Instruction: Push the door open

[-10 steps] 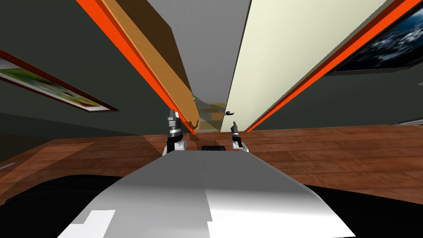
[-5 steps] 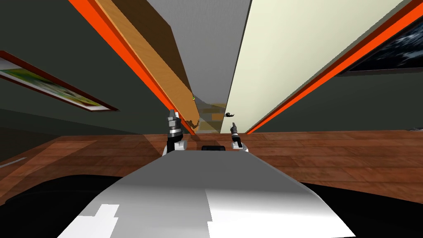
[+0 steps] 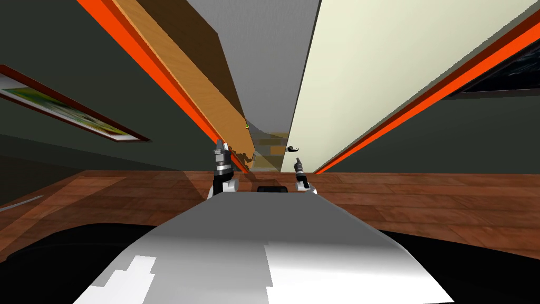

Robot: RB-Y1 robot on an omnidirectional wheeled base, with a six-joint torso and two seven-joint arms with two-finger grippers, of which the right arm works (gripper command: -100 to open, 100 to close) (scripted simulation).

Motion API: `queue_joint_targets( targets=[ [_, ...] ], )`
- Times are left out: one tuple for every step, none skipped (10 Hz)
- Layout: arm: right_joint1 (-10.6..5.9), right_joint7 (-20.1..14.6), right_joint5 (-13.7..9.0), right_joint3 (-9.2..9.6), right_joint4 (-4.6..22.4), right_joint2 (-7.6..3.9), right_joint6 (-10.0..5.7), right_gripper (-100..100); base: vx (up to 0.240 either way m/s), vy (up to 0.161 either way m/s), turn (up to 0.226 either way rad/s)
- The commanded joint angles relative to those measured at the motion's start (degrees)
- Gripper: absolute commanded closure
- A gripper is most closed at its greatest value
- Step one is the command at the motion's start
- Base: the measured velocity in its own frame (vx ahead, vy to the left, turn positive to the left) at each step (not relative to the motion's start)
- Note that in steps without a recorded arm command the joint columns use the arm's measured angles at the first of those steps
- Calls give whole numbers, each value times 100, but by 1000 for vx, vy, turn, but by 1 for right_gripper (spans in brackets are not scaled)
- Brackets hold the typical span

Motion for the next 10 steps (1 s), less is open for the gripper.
queue_joint_targets(
  targets=[
    [-75,-30,-14,17,178,-22,-33,-100,87,-58,33],
    [-107,-41,-20,27,259,-30,-47,-100,63,-39,23],
    [-141,-53,-27,36,342,-38,-62,-100,49,-41,32],
    [-168,-62,-33,44,410,-44,-74,-100,52,-43,24],
    [-150,-60,-29,39,367,-44,-64,-100,25,-20,7],
    [-173,-50,-34,19,404,-34,-72,-100,140,-13,19],
    [-179,-46,-36,11,412,-30,-72,-100,203,4,27],
    [-193,-36,-40,-6,430,-21,-70,-100,178,-18,26],
    [-208,-25,-44,-24,449,-12,-69,-100,214,-16,37],
    [-223,-14,-49,-43,468,-2,-68,-100,214,-24,31]
  ],
)
